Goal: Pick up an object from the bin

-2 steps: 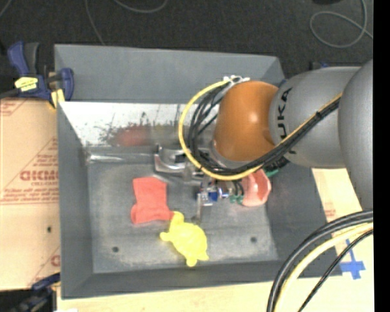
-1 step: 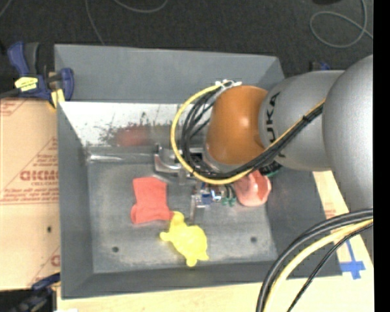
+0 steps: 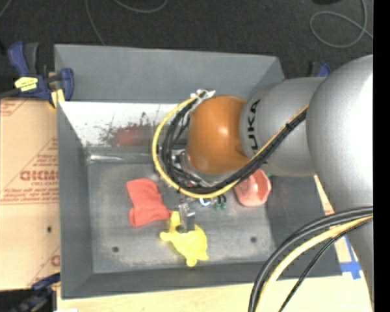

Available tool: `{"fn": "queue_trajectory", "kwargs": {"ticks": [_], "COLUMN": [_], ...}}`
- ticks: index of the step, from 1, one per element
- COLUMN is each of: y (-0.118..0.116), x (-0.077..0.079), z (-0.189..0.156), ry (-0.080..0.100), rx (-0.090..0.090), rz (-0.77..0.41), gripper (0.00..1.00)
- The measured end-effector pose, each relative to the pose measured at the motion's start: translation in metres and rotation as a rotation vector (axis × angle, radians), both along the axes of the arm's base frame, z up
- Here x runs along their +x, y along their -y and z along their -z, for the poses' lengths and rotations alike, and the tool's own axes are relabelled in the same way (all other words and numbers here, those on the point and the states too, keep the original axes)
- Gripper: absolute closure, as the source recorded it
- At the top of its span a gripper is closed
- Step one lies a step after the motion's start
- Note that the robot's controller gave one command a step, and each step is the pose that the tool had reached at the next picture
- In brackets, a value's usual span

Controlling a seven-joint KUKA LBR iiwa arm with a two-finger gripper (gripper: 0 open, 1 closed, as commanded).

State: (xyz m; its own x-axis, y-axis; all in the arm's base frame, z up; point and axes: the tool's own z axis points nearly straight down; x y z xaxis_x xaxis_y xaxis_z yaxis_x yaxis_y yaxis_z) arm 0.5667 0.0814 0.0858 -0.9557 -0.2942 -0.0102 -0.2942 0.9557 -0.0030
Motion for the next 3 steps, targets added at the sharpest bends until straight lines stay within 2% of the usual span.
{"fn": "queue_trajectory", "kwargs": {"ticks": [1,2,3], "y": [-0.020,-0.020,-0.014], "x": [0.006,0.006,0.016], "z": [0.015,0.015,-0.003], "ry": [0.002,0.001,0.001], "rx": [0.001,0.001,0.000], "rz": [0.064,0.064,0.056], "gripper": [1.00,1.00,1.00]}}
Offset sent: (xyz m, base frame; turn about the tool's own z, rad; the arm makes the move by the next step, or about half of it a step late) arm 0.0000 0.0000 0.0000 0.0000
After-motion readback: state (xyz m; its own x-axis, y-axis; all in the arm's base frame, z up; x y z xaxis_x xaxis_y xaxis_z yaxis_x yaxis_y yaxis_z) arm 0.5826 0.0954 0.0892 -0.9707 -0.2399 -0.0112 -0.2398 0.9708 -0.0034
